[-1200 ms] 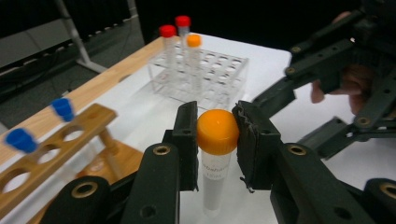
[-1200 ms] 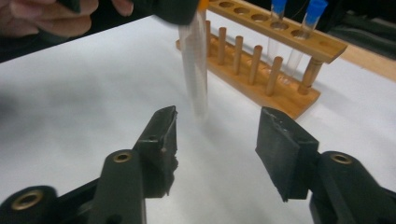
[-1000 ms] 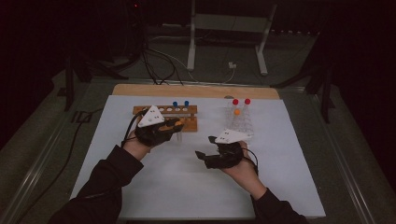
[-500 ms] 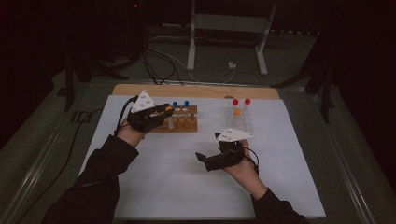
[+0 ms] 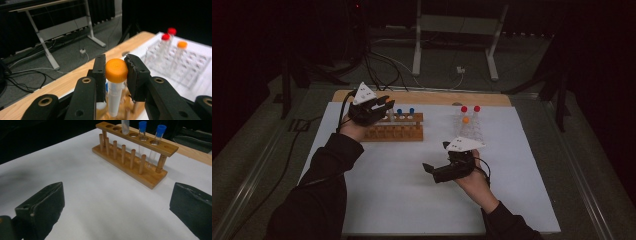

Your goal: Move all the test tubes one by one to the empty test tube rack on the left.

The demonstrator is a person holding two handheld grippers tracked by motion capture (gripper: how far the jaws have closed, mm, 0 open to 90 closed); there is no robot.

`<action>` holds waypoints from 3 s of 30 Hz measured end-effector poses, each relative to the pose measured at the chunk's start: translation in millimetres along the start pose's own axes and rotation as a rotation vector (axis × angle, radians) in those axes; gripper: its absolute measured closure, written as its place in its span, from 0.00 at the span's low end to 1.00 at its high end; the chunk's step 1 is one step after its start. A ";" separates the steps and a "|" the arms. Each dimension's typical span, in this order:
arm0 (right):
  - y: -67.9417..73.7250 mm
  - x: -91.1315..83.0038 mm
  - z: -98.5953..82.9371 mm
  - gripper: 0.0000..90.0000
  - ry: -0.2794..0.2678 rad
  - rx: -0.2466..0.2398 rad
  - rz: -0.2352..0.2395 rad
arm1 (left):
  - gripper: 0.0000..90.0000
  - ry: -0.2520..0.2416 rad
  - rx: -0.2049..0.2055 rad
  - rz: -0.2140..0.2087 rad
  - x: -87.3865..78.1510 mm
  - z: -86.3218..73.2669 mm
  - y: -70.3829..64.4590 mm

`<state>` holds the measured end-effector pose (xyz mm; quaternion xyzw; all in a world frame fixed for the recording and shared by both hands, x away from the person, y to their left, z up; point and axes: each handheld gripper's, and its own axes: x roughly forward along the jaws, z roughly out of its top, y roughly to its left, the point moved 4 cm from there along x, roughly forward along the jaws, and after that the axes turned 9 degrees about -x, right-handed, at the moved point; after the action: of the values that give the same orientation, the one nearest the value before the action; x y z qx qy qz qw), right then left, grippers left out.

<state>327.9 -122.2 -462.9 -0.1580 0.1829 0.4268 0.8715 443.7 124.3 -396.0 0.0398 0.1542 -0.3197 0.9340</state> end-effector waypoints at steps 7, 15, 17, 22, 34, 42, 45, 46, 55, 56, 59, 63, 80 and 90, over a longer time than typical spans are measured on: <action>0.6 1.3 -1.3 0.00 0.004 0.000 0.001 | 0.80 -0.006 0.003 0.047 19.2 -2.1 7.5; 0.3 2.7 -3.1 0.00 0.010 -0.005 0.007 | 0.80 0.022 -0.005 0.058 33.1 -12.8 10.6; 0.4 2.1 -2.9 0.00 0.010 -0.003 0.006 | 0.80 0.029 -0.018 0.058 34.8 -16.9 12.5; -0.5 1.3 -3.0 0.00 0.005 -0.003 0.005 | 0.80 0.058 -0.028 0.057 39.7 -28.0 14.2; -2.5 0.3 -2.9 0.00 0.000 0.008 0.002 | 0.80 0.134 -0.027 0.079 51.6 -50.1 15.8; -3.6 0.3 -3.0 0.00 -0.001 0.009 -0.001 | 0.80 0.170 -0.026 0.085 55.7 -53.4 16.4; -3.8 -0.1 -2.8 0.00 -0.001 0.009 -0.002 | 0.80 0.179 -0.031 0.084 56.1 -53.0 16.9; -3.9 -0.3 -2.7 0.00 -0.003 0.012 -0.001 | 0.80 0.180 -0.035 0.082 56.1 -53.0 17.0; -6.3 -3.4 -1.1 0.00 -0.016 0.015 -0.008 | 0.73 0.194 -0.053 0.060 53.2 -51.3 15.2; -7.1 -4.3 -0.8 0.00 -0.019 0.015 -0.011 | 0.69 0.198 -0.046 0.060 51.9 -50.9 14.1; -9.6 -6.7 0.3 0.00 -0.026 0.015 -0.022 | 0.60 0.202 -0.036 0.057 45.7 -48.1 12.0; -15.0 -10.7 2.1 0.00 -0.037 0.013 -0.038 | 0.46 0.196 -0.041 0.044 34.4 -43.3 10.2; -70.3 -28.1 -5.9 0.00 -0.047 0.052 -0.196 | 0.01 0.126 -0.058 -0.161 -34.7 -54.2 -30.7; -113.7 -25.4 -26.6 0.17 0.021 0.107 -0.299 | 0.01 0.139 -0.065 -0.267 -60.9 -85.6 -55.4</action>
<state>399.7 -217.7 -461.3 -0.1411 0.1888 0.2804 0.9305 341.9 130.8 -456.8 0.0108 0.2328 -0.4325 0.8710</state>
